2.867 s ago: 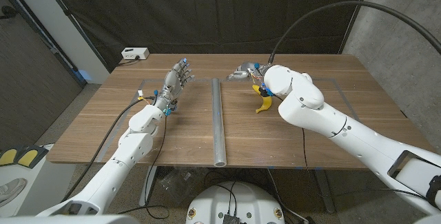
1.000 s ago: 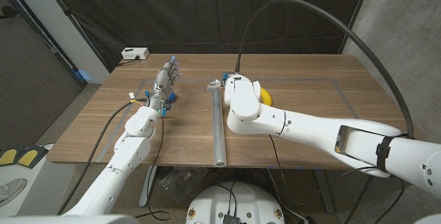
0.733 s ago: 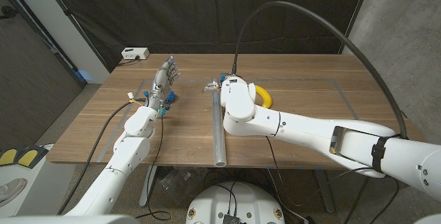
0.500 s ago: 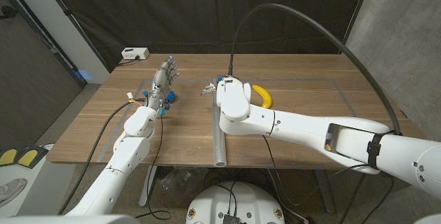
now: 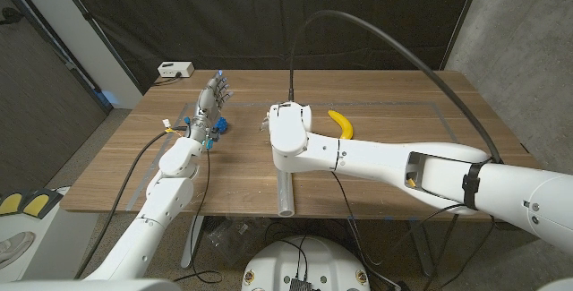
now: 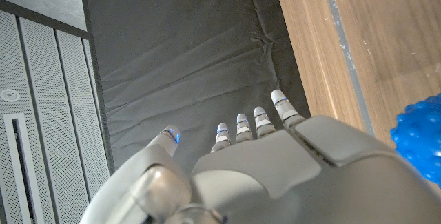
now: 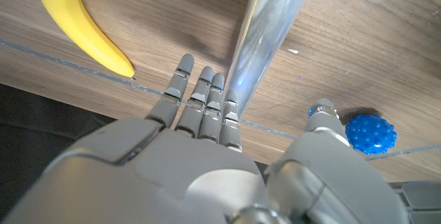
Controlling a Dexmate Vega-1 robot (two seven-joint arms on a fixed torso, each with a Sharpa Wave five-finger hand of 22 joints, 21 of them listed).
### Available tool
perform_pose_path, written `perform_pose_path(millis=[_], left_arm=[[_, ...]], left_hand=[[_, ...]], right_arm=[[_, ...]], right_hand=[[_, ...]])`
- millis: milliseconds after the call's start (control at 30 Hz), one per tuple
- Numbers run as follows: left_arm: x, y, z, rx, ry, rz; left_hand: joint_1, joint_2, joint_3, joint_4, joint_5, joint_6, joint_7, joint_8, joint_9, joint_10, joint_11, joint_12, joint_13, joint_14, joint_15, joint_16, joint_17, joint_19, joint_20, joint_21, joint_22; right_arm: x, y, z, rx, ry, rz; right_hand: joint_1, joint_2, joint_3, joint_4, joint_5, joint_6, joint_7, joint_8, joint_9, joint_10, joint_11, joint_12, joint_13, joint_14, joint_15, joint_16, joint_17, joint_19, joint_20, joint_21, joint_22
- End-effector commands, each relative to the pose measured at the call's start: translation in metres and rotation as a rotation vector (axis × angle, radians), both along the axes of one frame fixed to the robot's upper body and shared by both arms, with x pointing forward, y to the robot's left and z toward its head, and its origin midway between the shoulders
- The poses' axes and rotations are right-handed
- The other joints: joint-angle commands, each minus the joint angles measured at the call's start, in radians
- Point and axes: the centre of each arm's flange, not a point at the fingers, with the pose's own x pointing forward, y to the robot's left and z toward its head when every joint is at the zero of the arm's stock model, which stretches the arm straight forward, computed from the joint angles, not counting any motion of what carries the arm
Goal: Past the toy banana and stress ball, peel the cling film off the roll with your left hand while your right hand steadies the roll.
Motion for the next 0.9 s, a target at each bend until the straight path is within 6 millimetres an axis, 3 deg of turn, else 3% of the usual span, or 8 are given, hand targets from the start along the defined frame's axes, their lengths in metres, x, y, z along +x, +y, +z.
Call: perform_pose_path(millis=[33,233,400,533,633,667,800,900], left_arm=[[-0.001,0.003,0.003,0.002,-0.030,-0.025],[-0.002,0.007,0.001,-0.003,-0.027,-0.027],[-0.002,0.009,0.001,-0.008,-0.028,-0.034],[-0.002,0.011,0.002,-0.007,-0.031,-0.037],[-0.001,0.012,0.002,-0.006,-0.033,-0.040],[-0.001,0.012,0.002,-0.006,-0.034,-0.041],[0.001,0.013,0.002,-0.001,-0.035,-0.048],[0.002,0.013,0.002,-0.002,-0.036,-0.052]], left_hand=[[0.002,-0.013,-0.001,0.002,0.001,0.007,-0.007,-0.001,0.002,-0.001,-0.005,-0.002,0.002,0.005,0.003,0.001,0.002,0.002,0.009,0.001,0.004],[0.001,-0.017,-0.003,0.003,0.001,0.006,-0.008,-0.003,0.002,-0.002,-0.005,-0.004,0.002,0.003,0.004,0.000,0.002,0.002,0.010,0.000,0.003],[0.000,-0.019,-0.005,0.003,0.000,0.006,-0.009,-0.005,0.002,-0.003,-0.005,-0.005,0.002,0.003,0.006,0.000,0.002,0.001,0.013,-0.001,0.003],[-0.002,-0.021,-0.006,0.004,0.000,0.006,-0.008,-0.006,0.002,-0.003,-0.004,-0.006,0.001,0.003,0.005,-0.001,0.002,0.001,0.012,-0.001,0.003],[-0.003,-0.023,-0.007,0.004,0.000,0.007,-0.008,-0.006,0.002,-0.002,-0.003,-0.006,0.001,0.003,0.005,-0.001,0.002,0.001,0.014,-0.002,0.003],[-0.003,-0.023,-0.008,0.004,0.000,0.005,-0.010,-0.007,0.002,-0.003,-0.003,-0.007,0.001,0.003,0.005,-0.001,0.002,0.001,0.015,-0.002,0.003],[-0.005,-0.026,-0.010,0.005,0.000,0.003,-0.011,-0.009,0.002,-0.005,-0.001,-0.008,0.001,0.002,0.005,-0.001,0.002,0.001,0.016,-0.003,0.003],[-0.007,-0.029,-0.012,0.006,0.000,0.002,-0.012,-0.011,0.002,-0.007,-0.001,-0.010,0.001,0.001,0.007,-0.002,0.002,0.001,0.018,-0.003,0.003]], right_arm=[[0.009,0.013,-0.008,-0.075,0.074,-0.080],[0.013,0.020,-0.011,-0.099,0.118,-0.091],[0.015,0.027,-0.013,-0.152,0.127,-0.103],[0.017,0.029,-0.013,-0.190,0.149,-0.124],[0.018,0.030,-0.014,-0.211,0.130,-0.133],[0.018,0.030,-0.014,-0.214,0.121,-0.134],[0.019,0.030,-0.014,-0.204,0.080,-0.131],[0.021,0.029,-0.014,-0.199,0.064,-0.135]], right_hand=[[0.019,0.002,0.004,-0.009,0.010,-0.031,0.013,-0.005,0.005,-0.031,0.004,-0.014,0.004,-0.009,-0.006,-0.005,0.002,0.001,-0.010,-0.004,0.002],[-0.018,-0.008,-0.020,0.012,0.007,-0.089,0.023,-0.013,0.006,-0.086,0.015,-0.034,0.009,-0.057,0.016,-0.014,0.011,-0.033,0.000,-0.018,0.003],[0.048,0.012,0.004,-0.015,0.021,-0.097,0.022,-0.003,0.006,-0.090,0.008,-0.031,0.013,-0.062,0.003,-0.010,0.009,-0.035,-0.002,-0.020,0.002],[0.171,0.032,0.041,-0.049,0.047,-0.126,0.021,0.000,0.006,-0.113,-0.004,-0.034,0.017,-0.074,-0.018,-0.011,0.005,-0.032,-0.012,-0.021,0.002],[0.267,0.053,0.072,-0.054,0.066,-0.144,0.018,0.002,0.006,-0.129,-0.013,-0.034,0.019,-0.083,-0.024,-0.010,0.004,-0.034,-0.025,-0.020,0.002],[0.342,0.072,0.098,-0.054,0.077,-0.144,0.016,0.007,0.006,-0.130,-0.020,-0.031,0.019,-0.081,-0.032,-0.008,0.004,-0.027,-0.038,-0.016,0.002],[0.519,0.122,0.159,-0.056,0.084,-0.102,-0.013,0.024,0.005,-0.084,-0.047,-0.010,0.014,-0.033,-0.075,0.008,0.007,0.026,-0.094,0.016,0.005],[0.619,0.140,0.190,-0.060,0.076,-0.076,-0.029,0.030,0.004,-0.054,-0.065,-0.002,0.011,-0.002,-0.105,0.015,0.008,0.053,-0.123,0.038,0.007]])
